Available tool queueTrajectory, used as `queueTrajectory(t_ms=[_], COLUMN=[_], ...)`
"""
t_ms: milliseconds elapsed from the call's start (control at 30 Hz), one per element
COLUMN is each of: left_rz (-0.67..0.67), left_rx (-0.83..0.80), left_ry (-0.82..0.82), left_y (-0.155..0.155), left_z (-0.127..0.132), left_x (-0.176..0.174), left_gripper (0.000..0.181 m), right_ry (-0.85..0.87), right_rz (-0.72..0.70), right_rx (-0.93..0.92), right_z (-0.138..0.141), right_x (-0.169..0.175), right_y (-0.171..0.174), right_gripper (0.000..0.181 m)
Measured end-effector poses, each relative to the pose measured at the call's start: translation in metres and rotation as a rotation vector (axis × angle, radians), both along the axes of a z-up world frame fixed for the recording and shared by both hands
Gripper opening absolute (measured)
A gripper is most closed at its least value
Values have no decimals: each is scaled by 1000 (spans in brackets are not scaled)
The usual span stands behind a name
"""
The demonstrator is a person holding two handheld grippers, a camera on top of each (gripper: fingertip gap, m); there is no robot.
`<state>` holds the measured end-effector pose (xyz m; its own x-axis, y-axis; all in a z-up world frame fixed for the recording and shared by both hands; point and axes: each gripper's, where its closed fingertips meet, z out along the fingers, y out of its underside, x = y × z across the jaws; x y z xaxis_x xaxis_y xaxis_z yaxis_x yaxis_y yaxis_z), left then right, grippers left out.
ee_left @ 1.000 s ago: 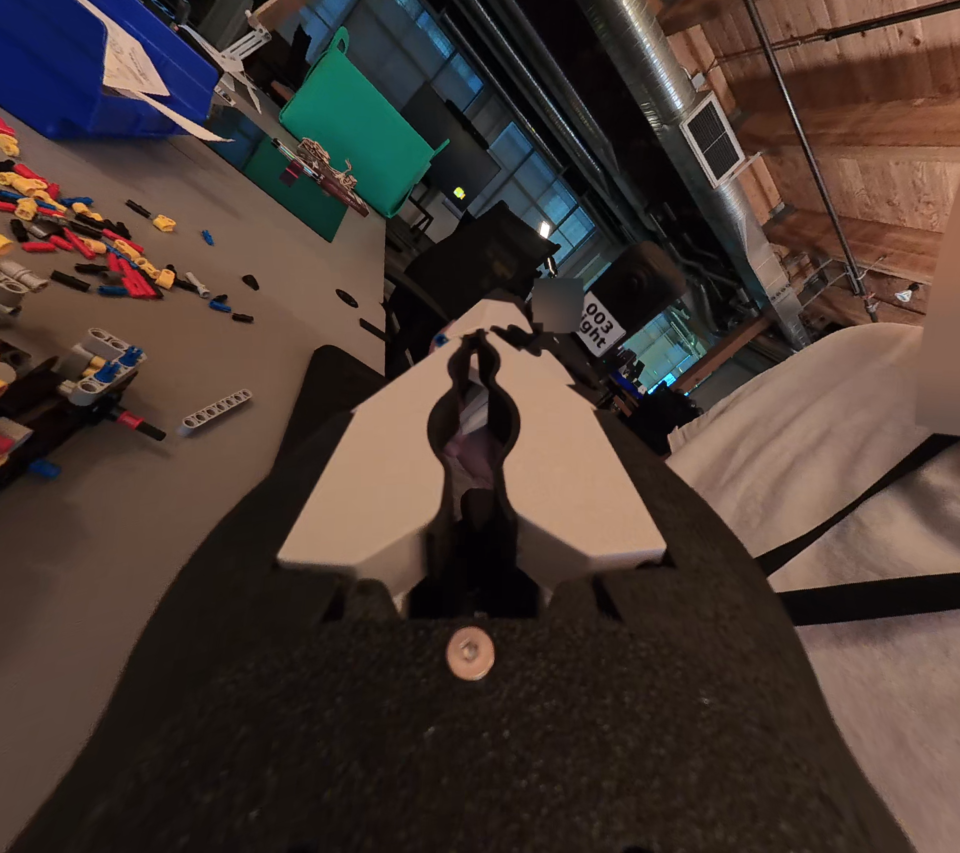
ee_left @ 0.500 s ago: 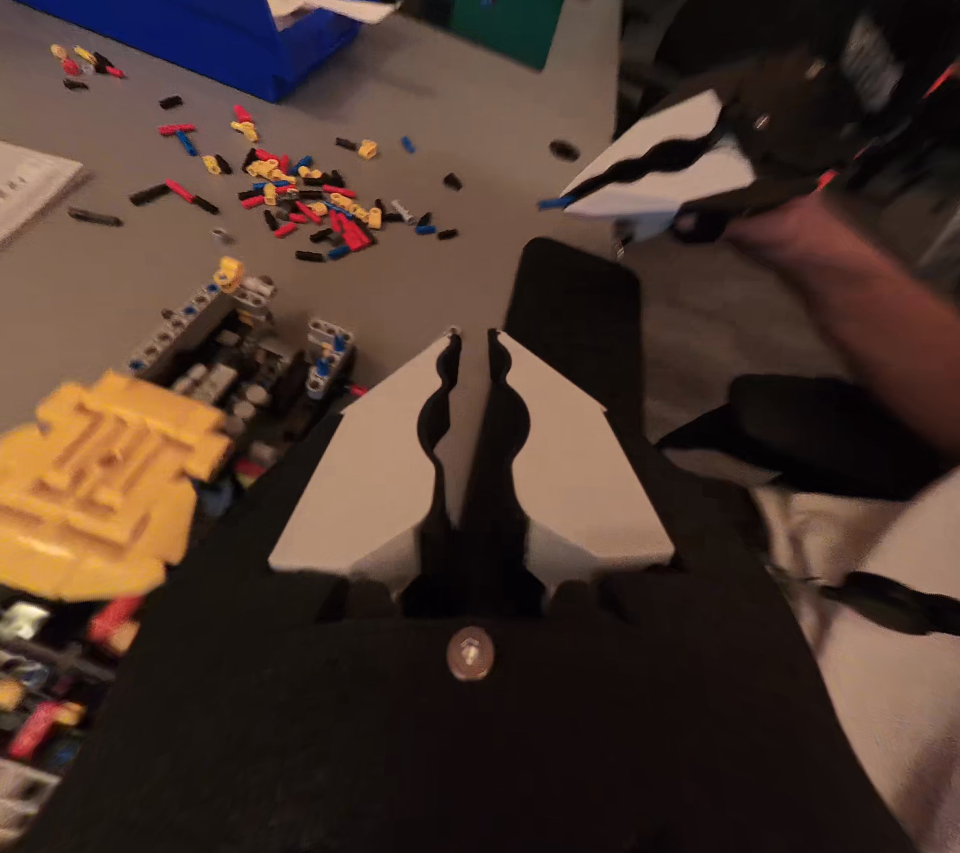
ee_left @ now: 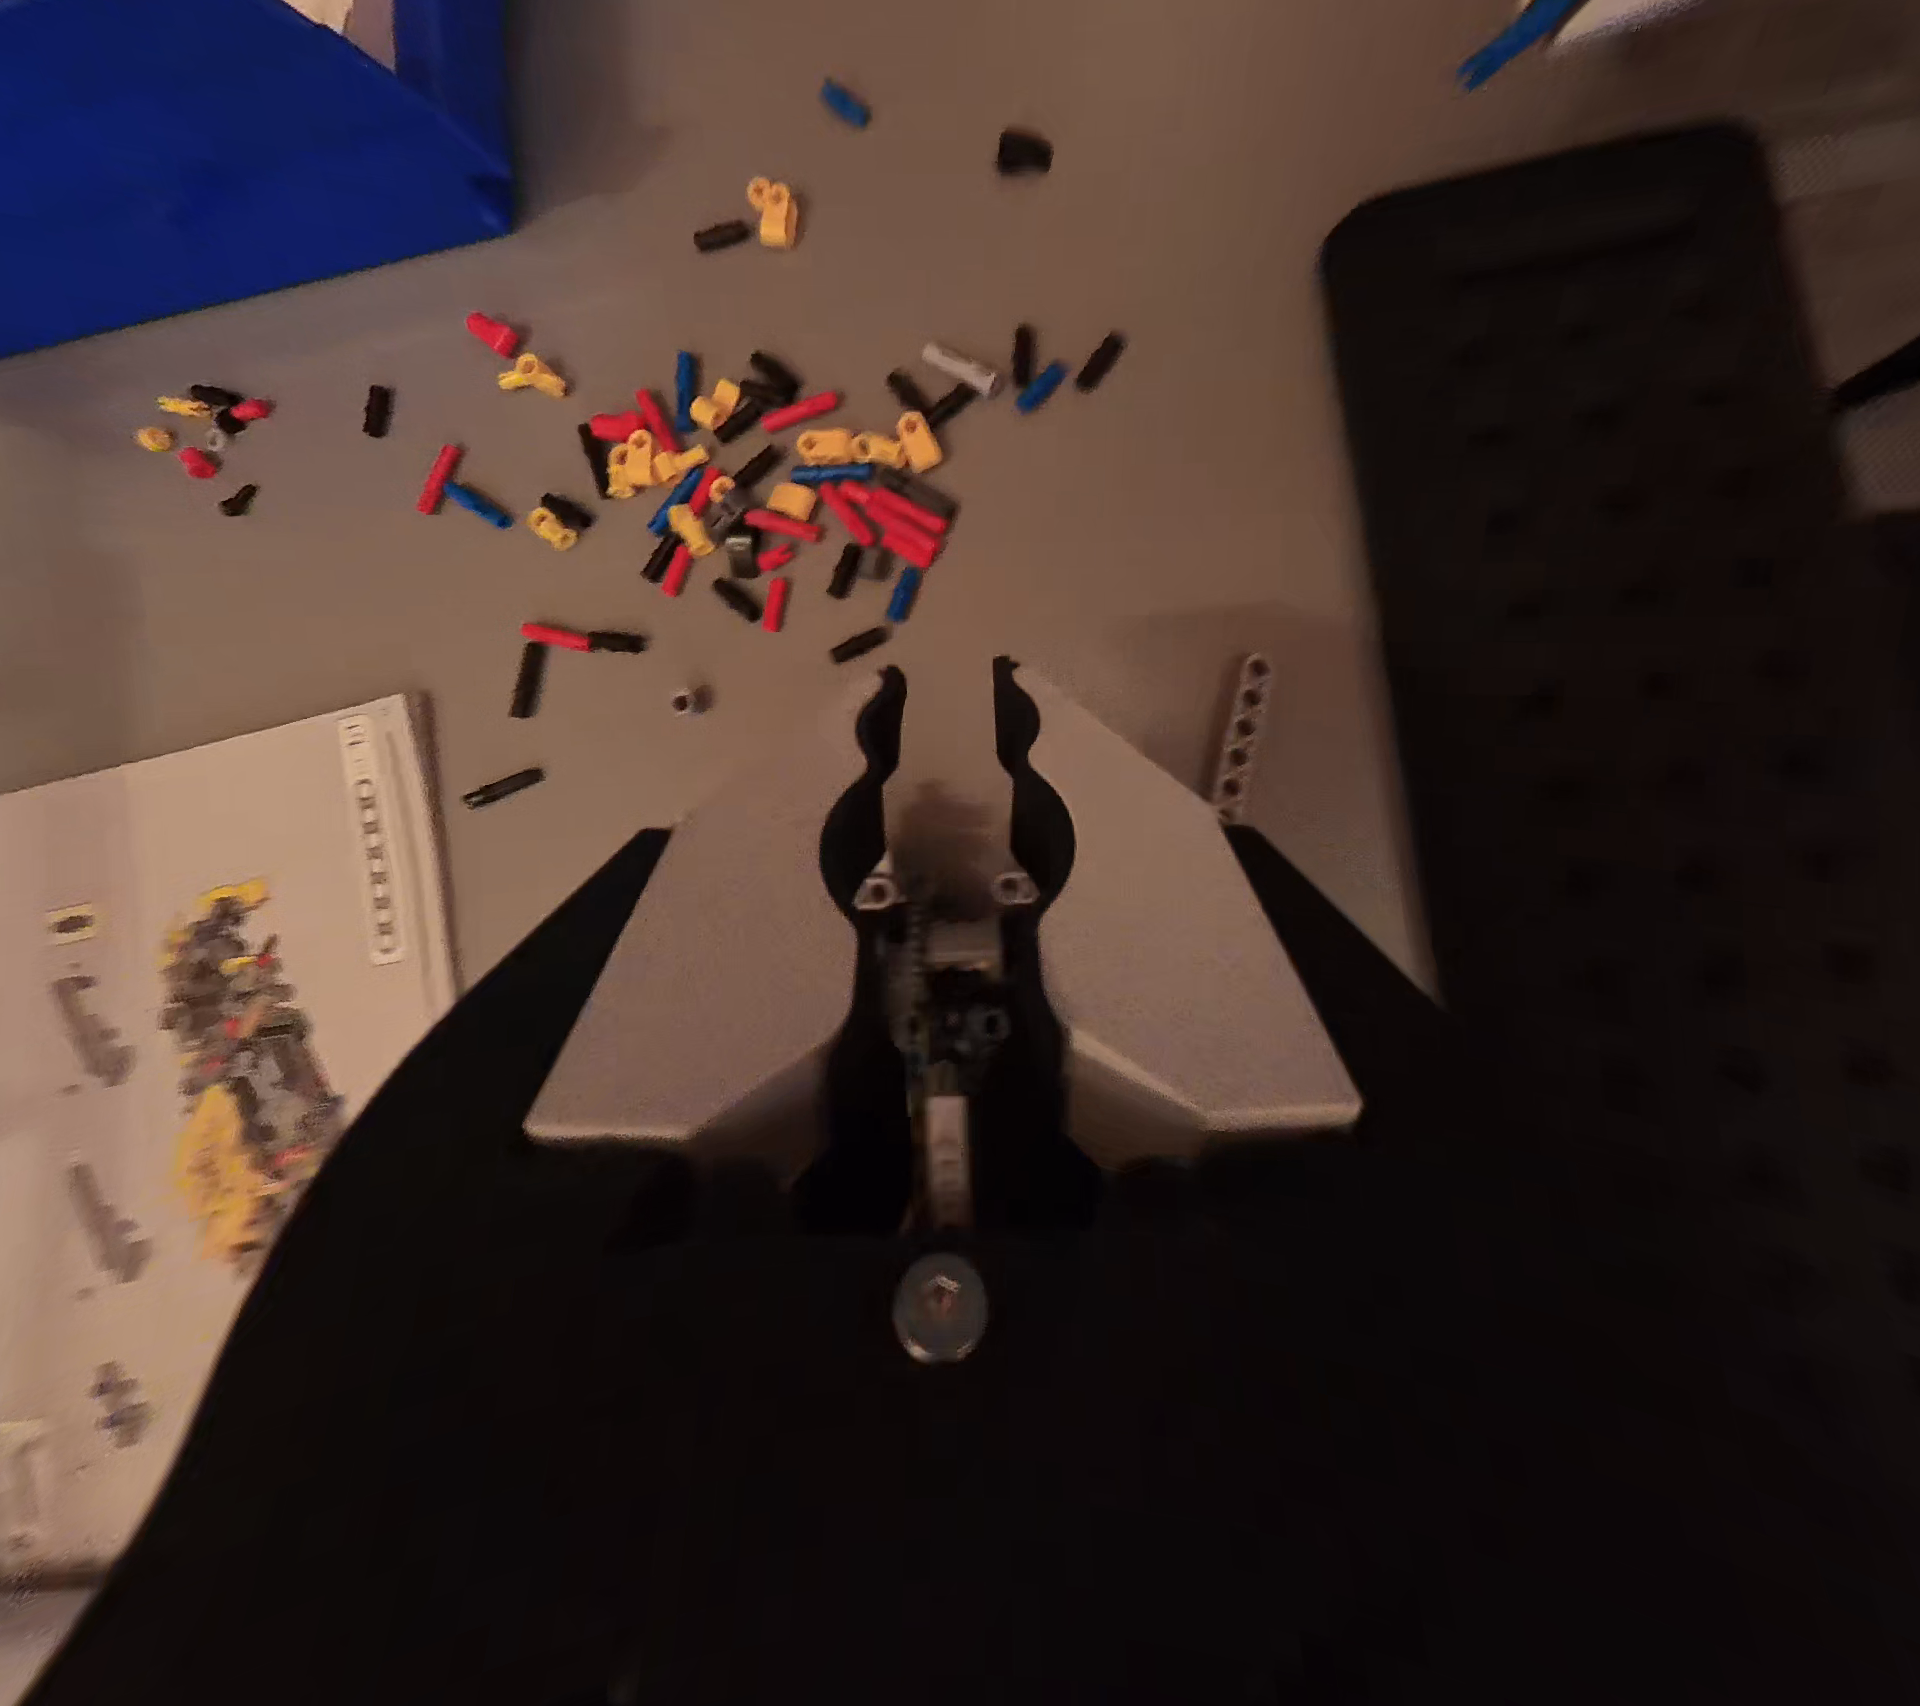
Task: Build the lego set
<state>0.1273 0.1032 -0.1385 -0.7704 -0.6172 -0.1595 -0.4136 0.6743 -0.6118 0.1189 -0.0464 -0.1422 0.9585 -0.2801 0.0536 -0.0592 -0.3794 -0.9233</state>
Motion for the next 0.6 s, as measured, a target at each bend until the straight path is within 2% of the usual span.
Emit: queueTrajectory(t_ms=[67, 133, 233, 367, 600], left_rz=[-40, -78, -168, -242, -289], left_rx=[80, 75, 46, 147, 172], left_ry=[0, 22, 172, 184, 202], left_y=[8, 5, -11, -10, -11], left_z=[-4, -5, -29, -55, -64], left_x=[9, 21, 27, 46, 51], left_gripper=[17, 15, 15, 15, 15], right_ry=[16, 25, 41, 41, 74], right_rz=[9, 10, 11, 11, 20], right_rx=[20, 29, 35, 32, 62], right_z=[-1, -3, -5, -6, -6], right_x=[-1, 0, 2, 4, 6], right_y=[0, 0, -2, -4, -5], right_gripper=[3, 4, 4, 4, 4])
